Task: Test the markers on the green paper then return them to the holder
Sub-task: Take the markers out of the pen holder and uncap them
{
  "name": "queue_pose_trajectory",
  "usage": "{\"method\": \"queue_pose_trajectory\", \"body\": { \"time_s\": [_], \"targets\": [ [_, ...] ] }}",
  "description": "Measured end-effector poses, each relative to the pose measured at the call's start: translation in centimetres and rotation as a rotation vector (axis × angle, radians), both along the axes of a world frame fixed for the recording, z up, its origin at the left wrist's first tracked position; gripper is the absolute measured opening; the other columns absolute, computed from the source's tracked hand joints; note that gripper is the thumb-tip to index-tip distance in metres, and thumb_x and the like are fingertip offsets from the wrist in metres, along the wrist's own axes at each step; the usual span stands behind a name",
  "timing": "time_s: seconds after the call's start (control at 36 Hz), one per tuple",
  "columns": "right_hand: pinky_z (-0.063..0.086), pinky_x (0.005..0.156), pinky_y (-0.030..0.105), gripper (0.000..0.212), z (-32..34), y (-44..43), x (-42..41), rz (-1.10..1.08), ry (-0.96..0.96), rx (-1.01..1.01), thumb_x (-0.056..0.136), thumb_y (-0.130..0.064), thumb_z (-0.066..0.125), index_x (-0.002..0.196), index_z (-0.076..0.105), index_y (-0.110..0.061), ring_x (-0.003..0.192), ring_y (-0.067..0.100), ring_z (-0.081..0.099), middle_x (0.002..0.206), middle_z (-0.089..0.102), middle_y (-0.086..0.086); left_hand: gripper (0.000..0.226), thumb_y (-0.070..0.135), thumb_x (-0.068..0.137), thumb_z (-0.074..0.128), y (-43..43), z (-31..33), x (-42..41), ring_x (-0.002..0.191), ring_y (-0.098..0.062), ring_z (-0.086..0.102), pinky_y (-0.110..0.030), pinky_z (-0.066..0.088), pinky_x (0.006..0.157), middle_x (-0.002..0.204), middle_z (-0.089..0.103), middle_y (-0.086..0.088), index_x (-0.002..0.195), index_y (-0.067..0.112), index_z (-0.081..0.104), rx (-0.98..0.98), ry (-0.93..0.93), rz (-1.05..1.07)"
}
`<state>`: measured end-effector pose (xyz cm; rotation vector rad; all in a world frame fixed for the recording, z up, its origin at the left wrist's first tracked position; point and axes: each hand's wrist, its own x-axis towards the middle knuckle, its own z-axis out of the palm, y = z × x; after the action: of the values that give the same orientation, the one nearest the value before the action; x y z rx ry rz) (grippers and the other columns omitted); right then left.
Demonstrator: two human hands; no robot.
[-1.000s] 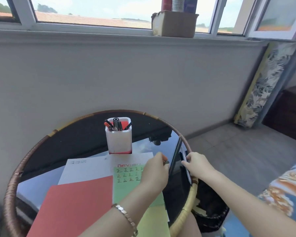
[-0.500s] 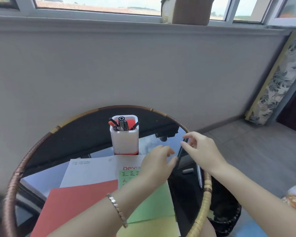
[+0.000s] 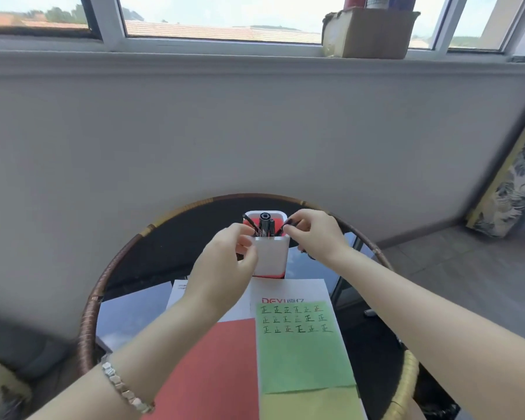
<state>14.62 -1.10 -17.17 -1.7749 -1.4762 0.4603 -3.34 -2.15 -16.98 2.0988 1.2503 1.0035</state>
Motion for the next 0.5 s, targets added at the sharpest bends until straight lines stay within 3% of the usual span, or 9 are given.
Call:
{"method": "queue_pose_trajectory", "body": {
  "time_s": [0.08,0.17,0.22,0.31,0.36,0.42,0.5],
  "targets": [
    [0.049,0.048,0.034,0.005,1.5,-1.5,-0.5,-0.033,0.082,0.210,0.088,-0.023,0.055,0.083,0.057,-0.024,0.061,0.022,0.060,0.068,0.059,-0.005,0.025,0.014,0.089,0.051,-0.2,-0.1,0.4,0.094,-0.006,0.054,-0.028,0.047,0.080,0.103,0.057,0.006,0.113,0.020,0.056,0.064,-0.016,-0.004],
    [0.049,0.057,0.028,0.011,3.8,-3.6,-1.2,-0.026,0.103,0.521,0.087,-0.021,0.051,0.080,0.047,-0.028,0.061,0.019,0.058,0.064,0.056,-0.006,0.034,0.014,0.089,0.054,-0.5,0.4,1.1,0.105,-0.003,0.047,-0.020,0.039,0.089,0.115,0.050,0.010,0.122,0.021,0.051,0.162,-0.069,-0.023],
    [0.045,0.056,0.026,0.008,5.1,-4.9,-1.7,-0.007,0.104,0.627,0.086,-0.019,0.048,0.080,0.045,-0.023,0.057,0.021,0.054,0.059,0.054,0.002,0.042,0.018,0.090,0.055,-0.8,0.9,1.8,0.113,0.000,0.039,-0.016,0.029,0.097,0.121,0.044,0.012,0.130,0.017,0.045,0.191,-0.095,-0.049],
    [0.042,0.052,0.025,0.008,6.0,-6.2,-2.2,0.024,0.222,0.640,0.086,-0.019,0.046,0.079,0.045,-0.021,0.051,0.021,0.051,0.055,0.050,0.004,0.039,0.022,0.094,0.049,-1.5,1.4,2.9,0.115,-0.006,0.045,-0.021,0.033,0.098,0.122,0.050,0.008,0.132,0.018,0.043,0.165,-0.100,-0.119],
    [0.041,0.050,0.021,0.011,6.2,-6.8,-2.4,0.047,0.382,0.605,0.088,-0.019,0.046,0.077,0.045,-0.022,0.047,0.013,0.048,0.054,0.050,-0.001,0.032,0.020,0.096,0.043,-2.1,1.3,3.4,0.096,-0.008,0.054,-0.014,0.039,0.084,0.105,0.056,0.006,0.128,0.017,0.047,0.132,-0.079,-0.167],
    [0.041,0.047,0.019,0.015,6.0,-7.3,-2.5,0.048,0.533,0.521,0.093,-0.017,0.048,0.078,0.046,-0.019,0.045,0.009,0.048,0.049,0.051,-0.006,0.028,0.016,0.097,0.039,-2.6,0.9,3.8,0.074,-0.004,0.048,-0.007,0.037,0.073,0.090,0.051,0.006,0.122,0.011,0.049,0.175,-0.021,-0.191],
    [0.044,0.050,0.016,0.012,4.7,-8.0,-2.3,0.130,0.452,0.341,0.092,-0.016,0.052,0.080,0.055,-0.014,0.048,0.004,0.050,0.051,0.054,-0.008,0.019,0.019,0.098,0.036,-3.2,0.3,4.2,0.067,-0.005,0.046,-0.016,0.035,0.059,0.078,0.049,0.010,0.098,0.029,0.053,0.152,-0.016,-0.223]
  ]
}}
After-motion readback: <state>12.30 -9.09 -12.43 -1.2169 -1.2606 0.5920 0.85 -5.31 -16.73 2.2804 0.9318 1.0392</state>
